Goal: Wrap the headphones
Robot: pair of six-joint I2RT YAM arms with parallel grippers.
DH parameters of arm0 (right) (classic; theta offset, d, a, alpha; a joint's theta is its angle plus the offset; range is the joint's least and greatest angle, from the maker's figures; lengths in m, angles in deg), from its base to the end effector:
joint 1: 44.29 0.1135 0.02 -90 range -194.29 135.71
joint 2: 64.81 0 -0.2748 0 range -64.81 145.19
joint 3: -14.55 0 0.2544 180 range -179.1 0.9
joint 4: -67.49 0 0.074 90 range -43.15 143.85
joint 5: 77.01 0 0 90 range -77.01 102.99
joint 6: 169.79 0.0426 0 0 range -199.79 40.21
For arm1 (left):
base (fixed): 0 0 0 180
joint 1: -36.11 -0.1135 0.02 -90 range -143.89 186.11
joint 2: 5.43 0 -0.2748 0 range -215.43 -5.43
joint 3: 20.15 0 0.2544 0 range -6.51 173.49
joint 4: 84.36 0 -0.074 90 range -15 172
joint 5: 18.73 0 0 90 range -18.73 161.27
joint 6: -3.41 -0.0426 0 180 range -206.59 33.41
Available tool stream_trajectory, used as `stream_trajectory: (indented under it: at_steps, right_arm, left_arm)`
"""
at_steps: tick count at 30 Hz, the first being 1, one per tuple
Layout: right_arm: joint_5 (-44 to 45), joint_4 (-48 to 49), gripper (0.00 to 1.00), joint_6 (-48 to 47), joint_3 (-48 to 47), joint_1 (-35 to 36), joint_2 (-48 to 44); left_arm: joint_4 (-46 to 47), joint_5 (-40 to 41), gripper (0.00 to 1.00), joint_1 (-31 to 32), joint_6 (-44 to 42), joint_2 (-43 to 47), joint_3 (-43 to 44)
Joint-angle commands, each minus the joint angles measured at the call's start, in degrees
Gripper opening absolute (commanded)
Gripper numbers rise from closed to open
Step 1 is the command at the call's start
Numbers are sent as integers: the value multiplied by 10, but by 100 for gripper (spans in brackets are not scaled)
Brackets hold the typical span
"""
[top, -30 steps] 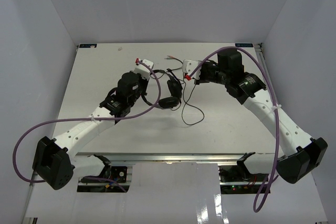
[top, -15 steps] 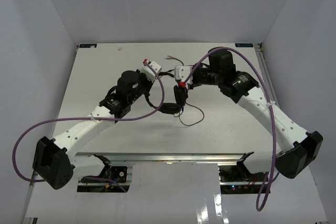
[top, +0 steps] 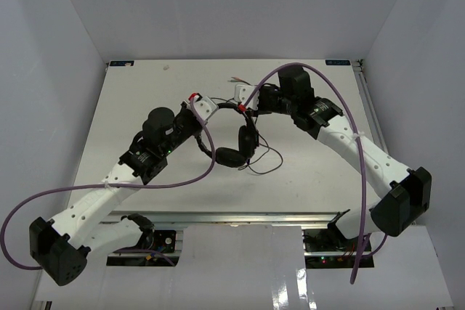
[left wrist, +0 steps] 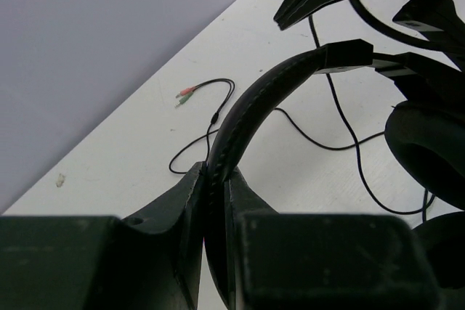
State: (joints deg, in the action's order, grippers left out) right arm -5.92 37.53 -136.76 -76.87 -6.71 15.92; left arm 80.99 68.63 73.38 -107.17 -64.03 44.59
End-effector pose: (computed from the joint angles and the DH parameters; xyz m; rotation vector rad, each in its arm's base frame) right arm 0.2560 0.2144 0.3942 -1.5287 1.1100 0.0837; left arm 0.1938 -0.1500 0.3580 0.8645 1.4937 -0.2551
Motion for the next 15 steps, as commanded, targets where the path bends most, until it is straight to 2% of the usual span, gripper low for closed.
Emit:
stream_trajectory:
  at_steps: [1,8,15]
  right_arm:
    - [19,31,8,17,-6,2,18]
    - [8,29,8,53,-8,-15,41]
    - [-101,29,8,162,-1,-90,51]
  left_arm:
    - [26,-36,0,4,-14,48,-5]
    - [25,-53,0,5,19,96,6]
    - [29,-45,0,4,68,136,32]
